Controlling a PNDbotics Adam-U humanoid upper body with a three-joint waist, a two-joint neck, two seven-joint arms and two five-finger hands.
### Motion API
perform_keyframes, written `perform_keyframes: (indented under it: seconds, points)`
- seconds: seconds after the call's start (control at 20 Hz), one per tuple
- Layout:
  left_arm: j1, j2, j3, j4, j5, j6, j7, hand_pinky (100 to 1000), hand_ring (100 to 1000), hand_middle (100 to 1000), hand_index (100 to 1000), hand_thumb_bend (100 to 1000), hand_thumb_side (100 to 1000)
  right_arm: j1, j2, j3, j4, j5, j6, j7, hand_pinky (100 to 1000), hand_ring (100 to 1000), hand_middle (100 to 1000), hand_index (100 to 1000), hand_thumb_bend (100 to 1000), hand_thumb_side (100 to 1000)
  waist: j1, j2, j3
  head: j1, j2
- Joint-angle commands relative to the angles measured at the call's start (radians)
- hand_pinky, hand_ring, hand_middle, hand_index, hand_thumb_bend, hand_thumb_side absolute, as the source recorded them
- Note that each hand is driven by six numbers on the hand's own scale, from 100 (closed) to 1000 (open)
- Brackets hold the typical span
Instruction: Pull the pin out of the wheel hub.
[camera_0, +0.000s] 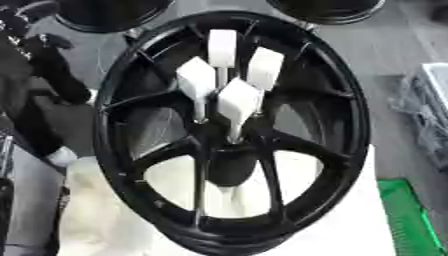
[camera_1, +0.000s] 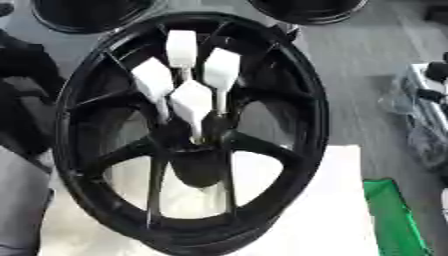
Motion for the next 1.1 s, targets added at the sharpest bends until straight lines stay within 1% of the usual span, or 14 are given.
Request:
perform_keyframes:
  seconds: [0.05,0.4,0.6,0.7,0.75,0.85,0.9,1.0,1.05,1.1]
  points:
    - [-0.01,0.031,0.002,-0.019,-0.001,-0.003,-0.003,539,823,744,718,100,763,-0.006,-0.019,-0.007,-0.018,0.005,-0.002,-0.002,721,821,698,801,100,646,-0.001,-0.011,-0.001,-0.003,-0.017]
    - [-0.011,0.032,0.003,-0.019,-0.001,-0.003,-0.003,539,823,745,718,100,762,-0.006,-0.02,-0.008,-0.018,0.006,-0.004,-0.003,725,821,699,800,100,644,-0.001,-0.01,0.0,-0.006,-0.026]
    - [-0.031,0.044,0.003,-0.024,0.003,-0.008,-0.001,544,825,749,722,100,744,-0.004,-0.015,-0.012,-0.018,0.007,-0.003,-0.007,725,821,698,800,100,647,-0.004,-0.006,-0.003,-0.021,-0.035]
    - [-0.06,0.074,0.001,-0.031,0.012,-0.017,0.001,546,834,780,736,100,723,0.001,-0.01,-0.014,-0.018,0.011,-0.003,-0.01,725,821,698,800,100,648,-0.007,-0.002,-0.005,-0.035,-0.037]
    - [-0.079,0.102,-0.007,-0.036,0.019,-0.026,-0.002,547,838,794,744,100,701,0.003,-0.008,-0.016,-0.018,0.014,-0.003,-0.012,725,821,698,800,100,649,-0.007,0.0,-0.005,-0.041,-0.037]
    - [-0.125,0.177,-0.031,-0.049,0.042,-0.053,-0.022,550,842,805,757,100,674,0.01,-0.004,-0.018,-0.018,0.022,-0.003,-0.017,724,821,698,799,100,651,-0.008,0.002,-0.005,-0.047,-0.032]
    - [-0.144,0.211,-0.041,-0.05,0.063,-0.066,-0.035,550,842,805,757,100,674,0.011,-0.002,-0.019,-0.018,0.025,-0.002,-0.019,724,821,698,799,100,651,-0.008,0.004,-0.005,-0.049,-0.029]
    - [-0.159,0.24,-0.047,-0.044,0.092,-0.081,-0.049,550,842,805,757,100,674,0.012,-0.001,-0.019,-0.018,0.029,-0.001,-0.022,724,821,698,799,100,651,-0.009,0.005,-0.005,-0.05,-0.027]
    - [-0.162,0.245,-0.047,-0.041,0.099,-0.086,-0.053,560,836,794,760,100,634,0.013,0.0,-0.019,-0.018,0.03,-0.001,-0.023,725,821,698,799,100,651,-0.008,0.004,-0.005,-0.053,-0.028]
    - [-0.173,0.257,-0.056,-0.048,0.097,-0.093,-0.06,565,834,788,762,100,621,0.02,-0.002,-0.021,-0.018,0.032,0.0,-0.024,725,821,698,799,100,651,0.0,-0.002,-0.008,-0.059,-0.026]
